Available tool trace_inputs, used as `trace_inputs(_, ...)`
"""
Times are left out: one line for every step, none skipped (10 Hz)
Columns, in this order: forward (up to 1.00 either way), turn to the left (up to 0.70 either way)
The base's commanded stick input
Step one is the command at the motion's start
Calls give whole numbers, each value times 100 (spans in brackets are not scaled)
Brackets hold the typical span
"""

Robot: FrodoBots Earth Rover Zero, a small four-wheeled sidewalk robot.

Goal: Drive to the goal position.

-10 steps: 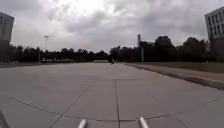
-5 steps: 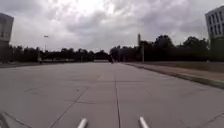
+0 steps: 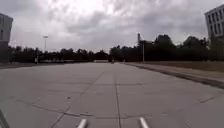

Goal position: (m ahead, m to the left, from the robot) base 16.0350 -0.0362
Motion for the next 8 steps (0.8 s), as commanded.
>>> trace_inputs(70, 0)
trace_inputs(70, 0)
trace_inputs(70, 0)
trace_inputs(70, 0)
trace_inputs(70, 0)
trace_inputs(70, 0)
trace_inputs(70, 0)
trace_inputs(70, 0)
